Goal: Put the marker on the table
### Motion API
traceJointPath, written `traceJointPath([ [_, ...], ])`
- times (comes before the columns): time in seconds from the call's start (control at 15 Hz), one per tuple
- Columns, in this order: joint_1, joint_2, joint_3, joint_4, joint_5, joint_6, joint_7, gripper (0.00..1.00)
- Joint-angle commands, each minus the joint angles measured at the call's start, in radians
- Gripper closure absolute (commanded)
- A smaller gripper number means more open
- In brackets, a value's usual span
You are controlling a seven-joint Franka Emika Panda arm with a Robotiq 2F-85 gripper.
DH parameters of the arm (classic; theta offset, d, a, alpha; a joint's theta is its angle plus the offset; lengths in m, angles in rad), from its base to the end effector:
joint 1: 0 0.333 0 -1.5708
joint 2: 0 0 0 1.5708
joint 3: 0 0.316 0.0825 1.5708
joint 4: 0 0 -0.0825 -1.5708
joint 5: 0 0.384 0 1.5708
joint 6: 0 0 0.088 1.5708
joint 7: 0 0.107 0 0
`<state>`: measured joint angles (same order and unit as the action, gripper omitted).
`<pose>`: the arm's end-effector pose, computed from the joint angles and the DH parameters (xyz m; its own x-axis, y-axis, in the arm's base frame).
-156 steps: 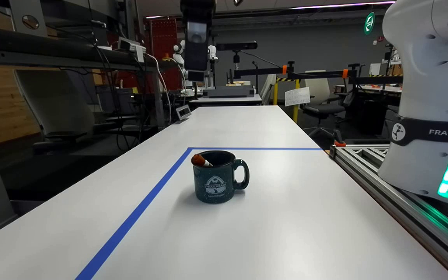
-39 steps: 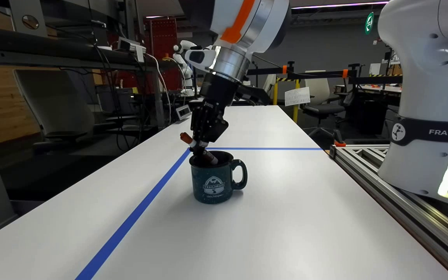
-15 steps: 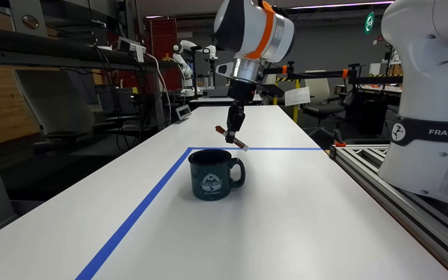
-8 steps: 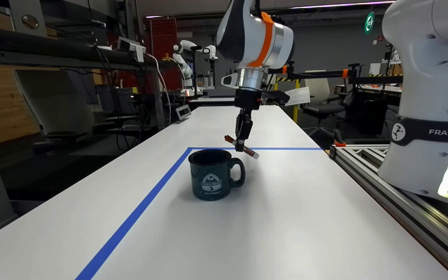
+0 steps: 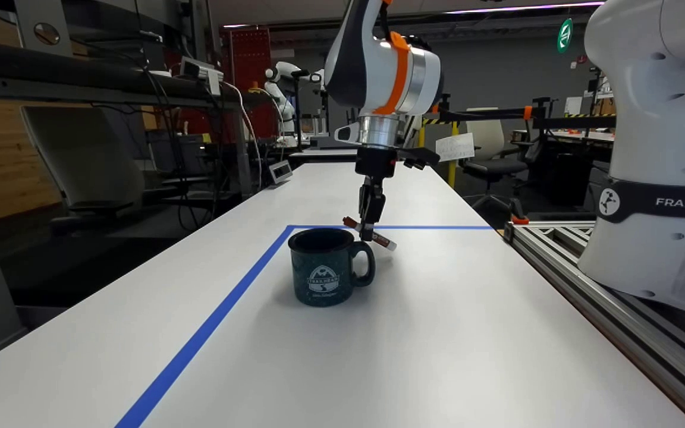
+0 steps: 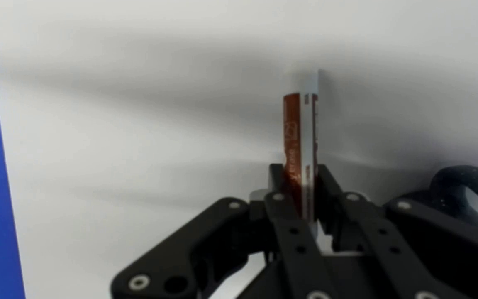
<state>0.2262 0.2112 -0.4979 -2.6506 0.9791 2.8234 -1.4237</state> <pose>0.3704 -0.1590 0.1769 0.9596 0.2151 0.1812 0.2336 -0.9684 -0.0873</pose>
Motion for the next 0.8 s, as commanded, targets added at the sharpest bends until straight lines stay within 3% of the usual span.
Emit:
traceJointPath([
  [0.0, -0.022, 0.04, 0.037, 0.035, 0.074, 0.001, -0.091, 0.55],
  [0.13, -0.025, 0.051, 0.052, 0.045, 0.11, 0.011, -0.127, 0.47],
  [0.53, 0.003, 0.02, 0.026, 0.061, 0.058, 0.015, -0.065, 0.02],
  [0.67, 0.027, 0.011, -0.006, 0.065, -0.018, -0.004, 0.052, 0.0],
  [0.73, -0.117, -0.02, 0.126, 0.056, -0.133, 0.016, 0.159, 0.0],
])
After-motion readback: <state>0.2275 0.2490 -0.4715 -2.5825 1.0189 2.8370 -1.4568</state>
